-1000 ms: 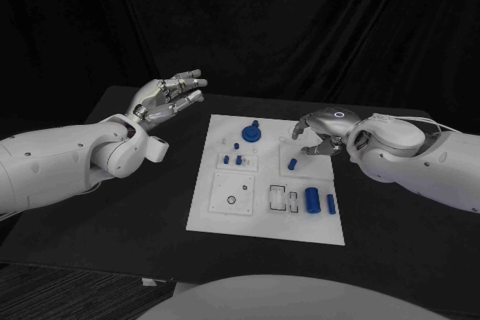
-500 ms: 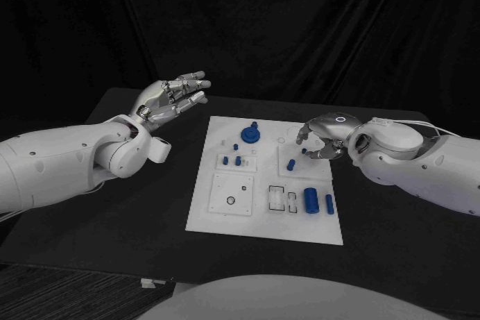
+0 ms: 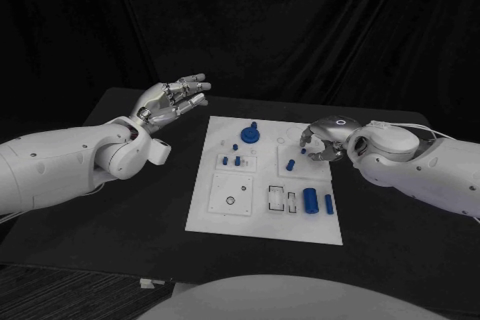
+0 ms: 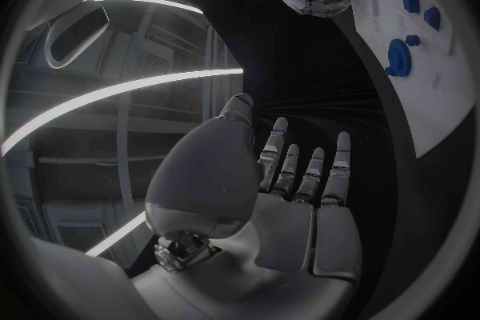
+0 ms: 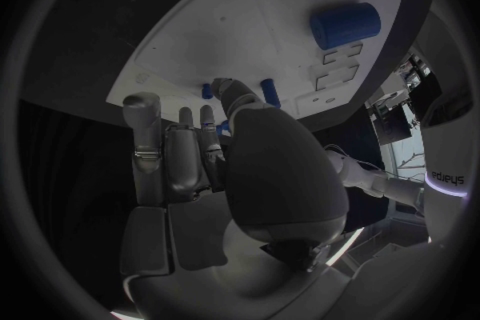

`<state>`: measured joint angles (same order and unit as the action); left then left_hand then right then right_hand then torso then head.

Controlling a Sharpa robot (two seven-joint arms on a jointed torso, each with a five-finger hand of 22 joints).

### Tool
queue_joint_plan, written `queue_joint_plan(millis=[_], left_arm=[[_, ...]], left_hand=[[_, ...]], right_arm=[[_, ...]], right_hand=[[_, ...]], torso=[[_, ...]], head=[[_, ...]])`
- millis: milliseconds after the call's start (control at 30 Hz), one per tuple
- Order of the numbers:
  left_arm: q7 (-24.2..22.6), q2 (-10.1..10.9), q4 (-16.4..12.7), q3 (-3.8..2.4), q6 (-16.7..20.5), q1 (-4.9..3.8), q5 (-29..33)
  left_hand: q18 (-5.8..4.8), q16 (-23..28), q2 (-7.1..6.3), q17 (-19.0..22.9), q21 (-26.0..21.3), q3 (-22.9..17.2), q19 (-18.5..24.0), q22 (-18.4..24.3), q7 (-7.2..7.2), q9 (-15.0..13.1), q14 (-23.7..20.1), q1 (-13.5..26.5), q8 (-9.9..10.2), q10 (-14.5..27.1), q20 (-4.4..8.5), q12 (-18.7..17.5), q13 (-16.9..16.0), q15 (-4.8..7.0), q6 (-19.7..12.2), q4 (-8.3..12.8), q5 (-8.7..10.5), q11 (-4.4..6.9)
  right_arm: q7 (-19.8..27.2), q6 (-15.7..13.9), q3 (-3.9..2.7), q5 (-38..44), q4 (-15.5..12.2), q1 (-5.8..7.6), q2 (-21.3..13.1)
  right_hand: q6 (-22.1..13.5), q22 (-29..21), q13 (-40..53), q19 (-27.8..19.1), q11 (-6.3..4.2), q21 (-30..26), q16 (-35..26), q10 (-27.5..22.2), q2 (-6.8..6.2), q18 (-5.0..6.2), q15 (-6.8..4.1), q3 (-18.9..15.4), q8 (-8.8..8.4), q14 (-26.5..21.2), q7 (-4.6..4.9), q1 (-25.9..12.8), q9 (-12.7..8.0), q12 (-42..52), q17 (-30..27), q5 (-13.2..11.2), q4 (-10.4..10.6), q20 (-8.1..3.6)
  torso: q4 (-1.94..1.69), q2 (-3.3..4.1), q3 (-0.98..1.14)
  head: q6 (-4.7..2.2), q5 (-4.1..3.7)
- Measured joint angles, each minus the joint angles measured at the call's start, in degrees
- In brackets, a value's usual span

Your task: Assemble the parts on the task board

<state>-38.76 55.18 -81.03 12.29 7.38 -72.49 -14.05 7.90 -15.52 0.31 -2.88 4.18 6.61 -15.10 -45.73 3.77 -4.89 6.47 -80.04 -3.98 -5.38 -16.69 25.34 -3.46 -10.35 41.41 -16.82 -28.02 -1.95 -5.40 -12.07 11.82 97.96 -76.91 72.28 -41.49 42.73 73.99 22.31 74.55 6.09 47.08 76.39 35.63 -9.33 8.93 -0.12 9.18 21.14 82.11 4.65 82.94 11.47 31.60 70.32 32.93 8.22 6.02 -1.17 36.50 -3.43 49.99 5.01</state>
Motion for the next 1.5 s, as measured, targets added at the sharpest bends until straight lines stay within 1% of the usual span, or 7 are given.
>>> queue_joint_plan(millis=[300, 400, 433, 567, 633, 1000, 1500], left_arm=[[-0.01, -0.25, 0.36, 0.00, -0.42, 0.19, 0.04], [-0.02, -0.30, 0.46, 0.00, -0.54, 0.26, 0.04], [-0.02, -0.31, 0.48, 0.00, -0.59, 0.27, 0.05], [-0.03, -0.41, 0.63, 0.00, -0.74, 0.34, 0.06], [-0.03, -0.43, 0.68, 0.00, -0.79, 0.38, 0.06], [-0.04, -0.61, 1.04, -0.01, -0.87, 0.65, 0.08], [-0.05, -0.92, 1.46, -0.01, -1.17, 1.56, 0.10]], left_hand=[[-0.02, 0.00, -0.01, 0.02, -0.01, 0.00, 0.03, 1.74, 0.02, 0.00, -0.01, 0.01, 0.00, 0.40, -0.01, -0.01, 0.01, 0.00, -1.60, 0.00, 0.01, 0.00], [-0.03, 0.00, -0.01, 0.02, -0.01, 0.00, 0.03, 1.85, 0.02, 0.00, -0.01, 0.00, 0.00, 0.40, -0.01, -0.01, 0.01, 0.00, -1.61, 0.00, 0.01, 0.00], [-0.03, 0.00, 0.77, 0.02, -0.01, 0.00, 0.03, 1.90, 0.02, 0.00, -0.01, -0.78, 0.00, 0.40, -0.01, -0.01, 0.01, 0.00, -1.61, 0.00, 0.01, -0.01], [-0.06, 0.00, 0.93, 0.02, -0.01, 0.00, 0.01, 2.22, 0.02, 0.00, 0.00, -2.49, 0.00, 0.42, 0.00, 0.00, 0.01, 0.00, -1.61, 0.00, 0.02, -0.01], [-3.99, 0.00, 1.14, 0.02, -0.08, 0.00, 0.01, 2.28, 0.02, 0.01, 0.00, -3.28, 0.00, 0.44, -0.01, 0.00, 0.01, -0.01, -1.62, 0.00, 0.04, -0.03], [-3.95, -0.32, 1.39, 0.02, -0.09, 0.00, 0.01, 2.31, 0.32, 0.01, 0.09, -4.31, 0.00, 0.70, 0.00, 0.63, 0.01, -0.09, -1.91, 0.00, 0.09, -0.12], [-3.95, -2.01, 2.27, 0.01, -0.08, 0.00, -0.52, 2.22, 0.33, 0.01, 1.25, -5.14, 0.00, 1.05, -0.06, 1.51, 0.01, -1.25, -1.91, 0.00, 0.09, -0.58]], right_arm=[[0.04, -0.45, 0.00, 0.01, 1.23, -0.55, 0.69], [0.15, -0.68, 0.00, 0.02, 1.42, -0.70, 0.89], [0.19, -0.77, 0.00, 0.02, 1.51, -0.75, 0.96], [0.56, -1.25, -0.02, 0.02, 2.07, -0.95, 1.29], [0.87, -1.55, -0.02, 0.02, 2.36, -1.14, 1.47], [2.62, -2.52, -0.01, -0.68, 3.67, -1.69, 2.44], [4.41, -3.05, -0.01, -2.36, 5.22, -2.12, 3.56]], right_hand=[[0.96, 0.00, -0.64, 0.40, -0.25, 0.01, 0.27, 0.96, 0.00, -0.01, -0.32, 0.01, -0.01, 0.33, -0.05, -0.01, 0.02, 0.65, 0.01, 0.35, 0.01, -0.38], [1.58, 0.00, -0.81, 0.46, -0.50, 0.64, 0.67, 1.91, 0.01, -0.01, -0.30, 0.01, -0.01, 0.31, 0.53, -0.01, 0.03, 0.66, 0.01, 0.35, 0.01, -0.34], [1.93, 0.00, -0.90, 0.52, -0.64, 1.13, 0.67, 2.79, 0.01, -0.01, -0.30, 0.02, -0.01, 0.31, 0.50, -0.01, 0.04, 0.67, 0.02, 0.34, 0.01, -0.31], [3.03, 0.00, -1.97, 1.24, -0.76, 2.22, 0.67, 3.64, 0.00, -0.02, -0.70, 3.16, -0.01, 0.72, 1.40, -0.01, 0.08, 0.67, 0.01, 0.35, 0.00, -0.43], [3.05, 0.00, -2.50, 1.61, -0.46, 2.22, 0.67, 4.41, 0.00, -0.03, -0.60, 3.16, -0.01, 0.82, 1.42, -0.01, 0.12, 0.66, 0.01, 0.35, 0.00, -0.79], [4.61, 0.00, -4.38, 1.92, -0.85, 2.89, 0.67, 8.52, 0.01, -0.02, -0.44, 5.76, -0.52, 0.98, 2.97, -0.01, 0.22, 0.64, 0.01, 0.35, -0.86, -0.50], [6.64, 0.00, -7.41, 2.23, -0.66, 3.55, 0.67, 12.44, 0.02, -0.03, 0.29, 8.61, -1.02, 1.67, 3.57, 0.00, 0.65, -1.43, 0.00, 0.34, -1.04, -0.17]], torso=[[0.05, -0.05, -0.06], [0.08, -0.06, -0.06], [0.08, -0.07, -0.06], [0.08, -0.09, -0.06], [0.08, -0.10, -0.06], [0.09, -0.15, -0.16], [0.09, -0.13, -0.22]], head=[[0.00, 0.12], [0.00, 0.13], [0.00, 0.13], [0.00, 0.07], [0.00, 0.08], [0.00, 0.20], [0.00, 0.07]])
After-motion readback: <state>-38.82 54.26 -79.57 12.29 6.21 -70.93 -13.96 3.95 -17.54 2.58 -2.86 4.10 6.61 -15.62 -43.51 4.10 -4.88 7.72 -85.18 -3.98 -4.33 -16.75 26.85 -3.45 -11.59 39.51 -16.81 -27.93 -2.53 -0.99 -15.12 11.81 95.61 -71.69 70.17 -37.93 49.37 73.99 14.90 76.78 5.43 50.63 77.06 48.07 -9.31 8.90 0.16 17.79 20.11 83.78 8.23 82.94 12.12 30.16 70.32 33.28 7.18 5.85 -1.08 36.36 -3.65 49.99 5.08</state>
